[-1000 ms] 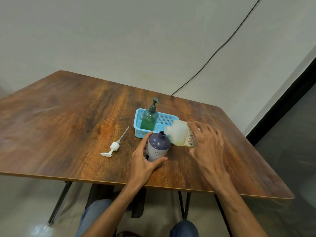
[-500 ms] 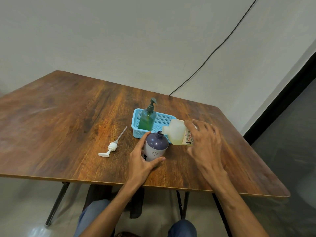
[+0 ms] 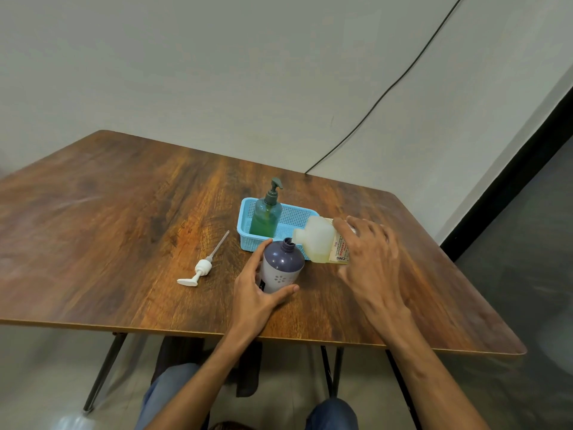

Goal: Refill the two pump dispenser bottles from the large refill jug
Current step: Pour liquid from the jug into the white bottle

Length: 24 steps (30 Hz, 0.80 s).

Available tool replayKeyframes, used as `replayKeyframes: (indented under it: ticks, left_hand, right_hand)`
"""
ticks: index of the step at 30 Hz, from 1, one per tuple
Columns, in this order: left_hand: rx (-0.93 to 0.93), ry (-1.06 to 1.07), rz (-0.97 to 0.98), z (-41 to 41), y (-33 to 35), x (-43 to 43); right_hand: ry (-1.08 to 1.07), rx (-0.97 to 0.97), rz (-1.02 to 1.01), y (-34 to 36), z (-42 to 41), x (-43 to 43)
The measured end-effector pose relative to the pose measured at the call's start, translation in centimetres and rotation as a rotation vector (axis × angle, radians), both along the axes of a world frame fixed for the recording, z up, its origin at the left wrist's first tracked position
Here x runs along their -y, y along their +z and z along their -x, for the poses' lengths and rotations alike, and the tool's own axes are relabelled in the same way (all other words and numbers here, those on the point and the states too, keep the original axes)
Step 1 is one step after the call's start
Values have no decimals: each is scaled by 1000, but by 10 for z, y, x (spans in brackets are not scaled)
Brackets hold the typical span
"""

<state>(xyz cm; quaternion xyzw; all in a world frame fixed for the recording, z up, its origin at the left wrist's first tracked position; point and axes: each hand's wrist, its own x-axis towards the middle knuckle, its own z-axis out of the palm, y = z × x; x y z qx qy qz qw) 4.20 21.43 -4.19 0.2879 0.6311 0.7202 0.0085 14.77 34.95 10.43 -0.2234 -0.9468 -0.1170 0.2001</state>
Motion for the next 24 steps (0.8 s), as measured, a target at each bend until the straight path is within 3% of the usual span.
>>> replayKeyframes:
  ticks: [24]
  left_hand:
    - [-14,-9,16,0,-3,-2]
  right_hand:
    - [3,25,-2,2,-3,-1]
